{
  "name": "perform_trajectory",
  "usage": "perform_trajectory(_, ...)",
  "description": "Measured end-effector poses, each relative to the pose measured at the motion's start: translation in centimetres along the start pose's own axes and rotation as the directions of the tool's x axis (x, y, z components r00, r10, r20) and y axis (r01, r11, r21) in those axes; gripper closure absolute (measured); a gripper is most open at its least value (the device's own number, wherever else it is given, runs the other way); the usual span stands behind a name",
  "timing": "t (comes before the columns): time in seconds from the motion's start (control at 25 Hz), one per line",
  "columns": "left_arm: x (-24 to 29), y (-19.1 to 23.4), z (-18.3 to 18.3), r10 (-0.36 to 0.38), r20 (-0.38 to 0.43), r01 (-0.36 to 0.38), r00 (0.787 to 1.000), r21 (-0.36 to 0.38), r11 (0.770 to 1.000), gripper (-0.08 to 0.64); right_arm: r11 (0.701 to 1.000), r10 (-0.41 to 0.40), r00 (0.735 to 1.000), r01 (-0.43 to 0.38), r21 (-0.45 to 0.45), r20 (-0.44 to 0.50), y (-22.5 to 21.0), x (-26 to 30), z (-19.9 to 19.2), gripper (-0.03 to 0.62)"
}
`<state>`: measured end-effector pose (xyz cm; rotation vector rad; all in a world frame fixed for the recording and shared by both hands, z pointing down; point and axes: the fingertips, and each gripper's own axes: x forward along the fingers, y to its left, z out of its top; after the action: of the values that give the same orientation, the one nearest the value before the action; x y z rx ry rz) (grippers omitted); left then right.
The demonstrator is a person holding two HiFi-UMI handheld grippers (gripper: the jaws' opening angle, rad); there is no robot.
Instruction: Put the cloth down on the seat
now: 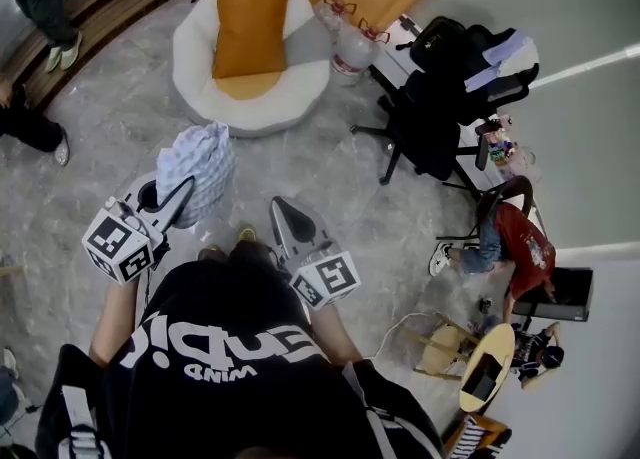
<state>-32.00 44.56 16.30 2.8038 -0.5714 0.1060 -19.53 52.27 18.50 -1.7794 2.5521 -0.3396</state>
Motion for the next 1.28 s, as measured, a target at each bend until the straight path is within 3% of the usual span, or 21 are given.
perform_trajectory(0.32,0.5,1.2,-0.6,-0.021,0.018,0.021,1.000,0.009,1.000,0.491,0.999,-0.037,0.999,0.037,-0.023,0.003,-0.8,0.3,-0.3,0.572)
perform_trajectory(0.88,2.1,1.9,-1.0,0.014,0.006,-0.014,1.000,0.014,1.000,0.491,0.999,-0.023,1.000,0.023,-0.025,0.005,-3.4,0.7,-0.4,0.571)
perform_trajectory(1.12,3.4,2.7,-1.2,0.038,-0.025,-0.038,0.999,-0.015,0.999,0.492,1.000,-0.014,1.000,0.014,-0.026,-0.010,-4.8,1.9,-1.2,0.572)
perform_trajectory(1.28,9.5,4.9,1.6,0.032,-0.047,-0.032,0.998,-0.010,0.999,0.491,1.000,-0.012,1.000,0.012,-0.001,-0.014,-10.4,4.6,1.9,0.572)
